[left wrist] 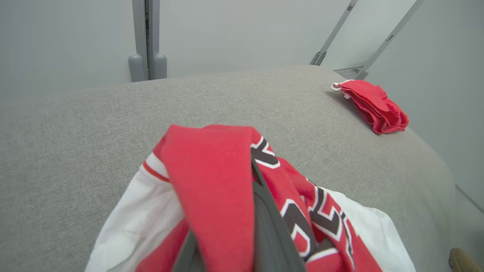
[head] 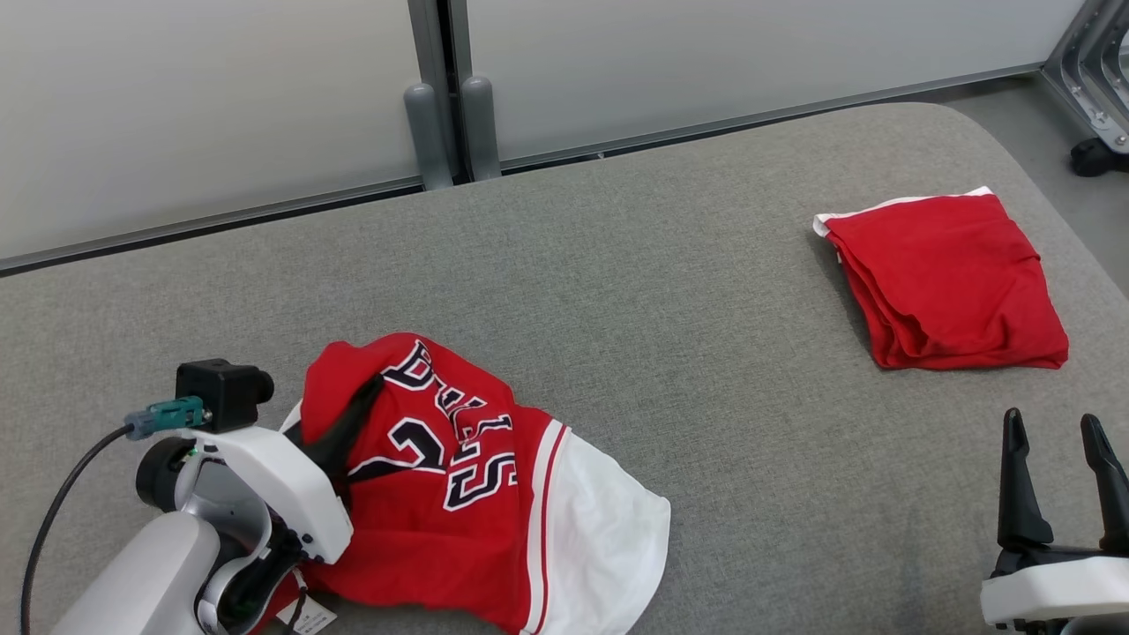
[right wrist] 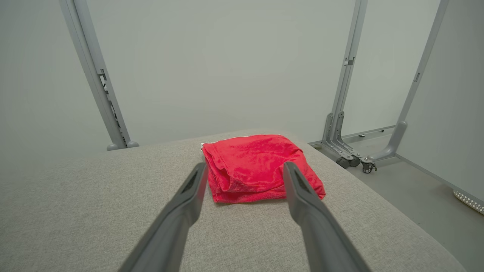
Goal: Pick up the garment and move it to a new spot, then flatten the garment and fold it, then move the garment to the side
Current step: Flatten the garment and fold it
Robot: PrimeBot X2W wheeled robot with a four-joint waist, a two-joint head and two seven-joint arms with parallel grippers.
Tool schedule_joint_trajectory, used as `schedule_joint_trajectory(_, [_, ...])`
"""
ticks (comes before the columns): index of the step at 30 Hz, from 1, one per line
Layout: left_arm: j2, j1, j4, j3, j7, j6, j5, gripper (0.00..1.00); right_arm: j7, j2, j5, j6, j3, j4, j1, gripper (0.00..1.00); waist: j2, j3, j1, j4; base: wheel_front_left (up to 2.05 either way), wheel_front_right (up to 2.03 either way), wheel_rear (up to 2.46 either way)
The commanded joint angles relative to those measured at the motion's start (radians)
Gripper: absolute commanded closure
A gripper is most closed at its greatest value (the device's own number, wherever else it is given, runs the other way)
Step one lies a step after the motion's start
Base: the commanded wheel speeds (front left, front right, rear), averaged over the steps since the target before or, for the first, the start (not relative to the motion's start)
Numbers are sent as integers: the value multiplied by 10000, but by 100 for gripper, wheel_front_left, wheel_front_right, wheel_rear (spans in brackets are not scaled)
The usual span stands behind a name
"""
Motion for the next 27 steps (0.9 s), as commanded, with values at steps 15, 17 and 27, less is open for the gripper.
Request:
schedule_joint_trajectory(15, [-693,-1373,4109,-122,-3177,-12,1631,0,-51,-56,-29,-3,-7,82,93,0,0,-123,0,-10,0,0,0])
schedule_joint_trajectory(17, [-694,-1310,4251,-118,-3240,-30,1629,0,-51,-55,-44,-3,-21,92,79,0,0,-134,0,36,0,0,0])
schedule_joint_trajectory(27, [-787,674,1695,2310,-3680,1221,2153,0,-51,-55,-399,-3,-304,-379,234,0,0,-385,0,850,0,0,0])
